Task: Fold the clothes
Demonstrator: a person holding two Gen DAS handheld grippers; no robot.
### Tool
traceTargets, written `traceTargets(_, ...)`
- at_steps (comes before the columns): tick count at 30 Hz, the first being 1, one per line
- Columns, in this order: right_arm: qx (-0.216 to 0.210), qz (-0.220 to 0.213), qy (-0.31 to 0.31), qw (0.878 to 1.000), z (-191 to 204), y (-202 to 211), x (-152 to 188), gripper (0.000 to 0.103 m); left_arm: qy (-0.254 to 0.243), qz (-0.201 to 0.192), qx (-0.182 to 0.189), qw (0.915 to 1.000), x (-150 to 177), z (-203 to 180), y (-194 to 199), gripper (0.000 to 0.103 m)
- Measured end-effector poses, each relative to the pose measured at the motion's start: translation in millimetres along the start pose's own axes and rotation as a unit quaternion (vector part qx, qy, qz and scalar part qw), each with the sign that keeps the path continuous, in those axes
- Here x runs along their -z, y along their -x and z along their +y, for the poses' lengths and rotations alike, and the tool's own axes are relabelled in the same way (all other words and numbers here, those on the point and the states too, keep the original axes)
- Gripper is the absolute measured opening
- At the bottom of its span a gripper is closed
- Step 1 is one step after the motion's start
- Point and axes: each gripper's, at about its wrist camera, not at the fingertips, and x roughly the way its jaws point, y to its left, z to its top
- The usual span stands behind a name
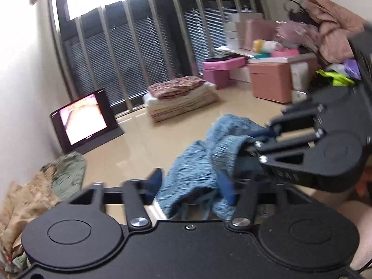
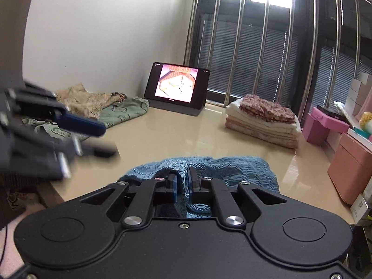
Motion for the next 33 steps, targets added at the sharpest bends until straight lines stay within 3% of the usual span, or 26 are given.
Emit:
traceTargets(6, -0.006, -0.001, 0.045, 0.999, 12, 12, -2, 0.008, -0.059, 0.004, 0.039, 0.9975, 4, -24, -23, 0.062)
traceTargets(7, -0.009, 0.001, 0.048, 0.999, 13, 15, -2, 0.008, -0.069, 0.000, 0.039, 0.9969, 3, -26, -27, 0.057)
traceTargets(8, -0.009, 0.000, 0.049, 0.999, 14, 16, -1, 0.006, -0.079, -0.003, 0.037, 0.9962, 2, -28, -32, 0.041)
traceTargets(10, 0.006, -0.001, 0.055, 0.998, 13, 19, 0, 0.007, -0.104, -0.002, 0.024, 0.9943, -2, -31, -43, 0.019)
traceTargets(11, 0.016, -0.003, 0.057, 0.998, 13, 20, 1, 0.008, -0.111, -0.001, 0.020, 0.9936, -3, -31, -48, 0.013)
traceTargets(13, 0.035, -0.002, 0.061, 0.998, 11, 20, 3, 0.009, -0.118, -0.005, 0.012, 0.9929, -6, -29, -56, 0.011)
traceTargets(17, 0.039, 0.012, 0.032, 0.999, -2, 21, 11, 0.033, -0.119, -0.006, -0.010, 0.9929, -8, -20, -64, 0.011)
traceTargets(21, 0.038, 0.042, -0.001, 0.998, -18, 22, 27, 0.035, -0.144, 0.018, -0.016, 0.9893, 3, -17, -67, 0.014)
traceTargets(22, 0.039, 0.049, -0.008, 0.998, -22, 22, 31, 0.035, -0.160, 0.026, -0.015, 0.9866, 7, -18, -66, 0.022)
traceTargets(23, 0.040, 0.055, -0.016, 0.998, -25, 23, 34, 0.035, -0.177, 0.033, -0.014, 0.9835, 12, -20, -66, 0.033)
traceTargets(24, 0.041, 0.059, -0.023, 0.997, -28, 23, 37, 0.035, -0.200, 0.036, -0.015, 0.9791, 15, -24, -64, 0.036)
traceTargets(28, 0.041, 0.065, -0.051, 0.996, -40, 25, 45, 0.035, -0.301, 0.042, -0.009, 0.9527, 23, -40, -59, 0.039)
traceTargets(30, 0.043, 0.063, -0.059, 0.995, -44, 26, 47, 0.035, -0.349, 0.041, -0.003, 0.9364, 26, -49, -58, 0.040)
traceTargets(33, 0.045, 0.060, -0.065, 0.995, -47, 28, 49, 0.035, -0.430, 0.027, -0.010, 0.9023, 34, -66, -53, 0.043)
